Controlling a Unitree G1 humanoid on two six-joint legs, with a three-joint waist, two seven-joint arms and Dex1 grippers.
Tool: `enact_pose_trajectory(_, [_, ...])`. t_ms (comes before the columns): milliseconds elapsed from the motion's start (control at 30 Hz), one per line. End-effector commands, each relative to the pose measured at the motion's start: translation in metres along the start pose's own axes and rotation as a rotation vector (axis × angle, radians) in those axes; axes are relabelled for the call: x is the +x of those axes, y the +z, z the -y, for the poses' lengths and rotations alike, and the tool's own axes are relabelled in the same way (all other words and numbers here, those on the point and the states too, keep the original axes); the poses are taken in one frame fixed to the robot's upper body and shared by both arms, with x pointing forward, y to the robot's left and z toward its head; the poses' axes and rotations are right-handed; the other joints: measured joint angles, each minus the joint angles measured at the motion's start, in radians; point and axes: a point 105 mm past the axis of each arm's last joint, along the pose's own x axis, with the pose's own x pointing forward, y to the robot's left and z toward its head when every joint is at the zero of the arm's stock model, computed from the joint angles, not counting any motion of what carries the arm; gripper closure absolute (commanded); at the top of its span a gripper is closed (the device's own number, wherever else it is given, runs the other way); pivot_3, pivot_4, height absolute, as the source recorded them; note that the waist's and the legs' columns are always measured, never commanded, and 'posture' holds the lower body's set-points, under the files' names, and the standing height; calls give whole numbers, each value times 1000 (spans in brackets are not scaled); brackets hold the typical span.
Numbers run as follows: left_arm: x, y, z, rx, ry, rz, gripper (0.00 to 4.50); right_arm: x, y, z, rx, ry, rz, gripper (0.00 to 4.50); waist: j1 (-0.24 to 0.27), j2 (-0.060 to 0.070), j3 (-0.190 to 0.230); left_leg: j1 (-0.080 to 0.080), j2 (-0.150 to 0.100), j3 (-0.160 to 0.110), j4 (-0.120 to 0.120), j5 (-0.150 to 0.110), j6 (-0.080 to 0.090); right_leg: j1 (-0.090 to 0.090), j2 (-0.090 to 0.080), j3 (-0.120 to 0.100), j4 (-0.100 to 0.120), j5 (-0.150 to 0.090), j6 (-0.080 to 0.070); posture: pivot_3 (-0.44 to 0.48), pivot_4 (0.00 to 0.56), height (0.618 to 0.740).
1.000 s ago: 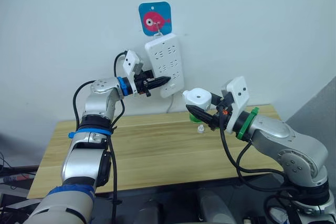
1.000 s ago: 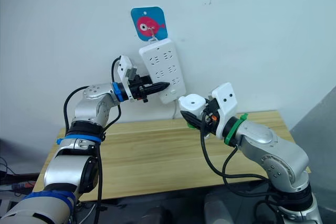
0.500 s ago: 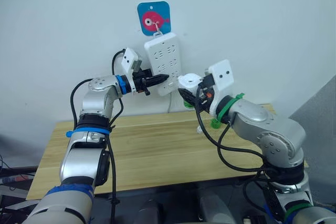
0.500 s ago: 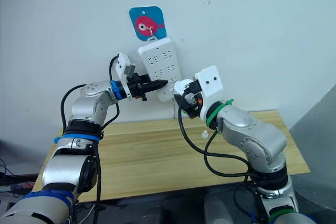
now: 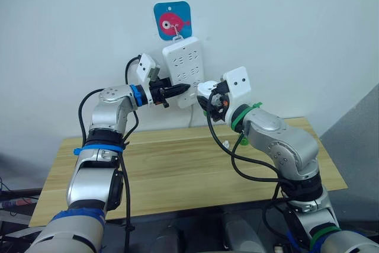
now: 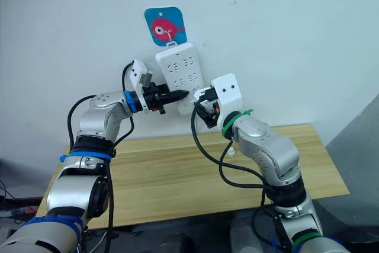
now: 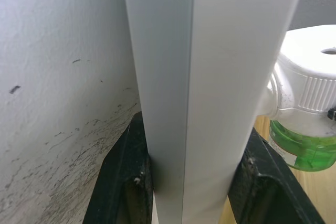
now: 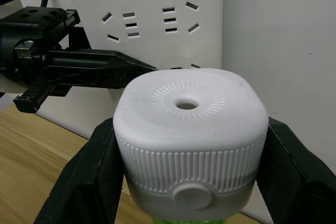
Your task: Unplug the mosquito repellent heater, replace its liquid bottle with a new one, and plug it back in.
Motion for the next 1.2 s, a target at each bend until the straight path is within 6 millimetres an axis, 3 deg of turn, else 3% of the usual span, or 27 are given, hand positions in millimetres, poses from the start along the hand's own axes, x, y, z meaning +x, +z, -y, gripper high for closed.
enact_pose_trajectory(33, [4,10,7,43,-41,14,3140,1,20,-6,-22,17,85,1500,0,0,0,0,0,0,0,0,0,0,0,0,0,0,0,-226,99,730])
enact_pose_trajectory(533, [3,9,8,4,-49,22,3141,8,16,-7,-21,13,109,1500,-3,0,0,0,0,0,0,0,0,0,0,0,0,0,0,-227,96,730])
enact_pose_trajectory(1200, [4,9,30,-77,-162,30,3149,34,4,-4,-3,4,113,1500,-43,0,-2,1,0,0,0,1,-1,0,0,0,1,0,0,-226,95,730])
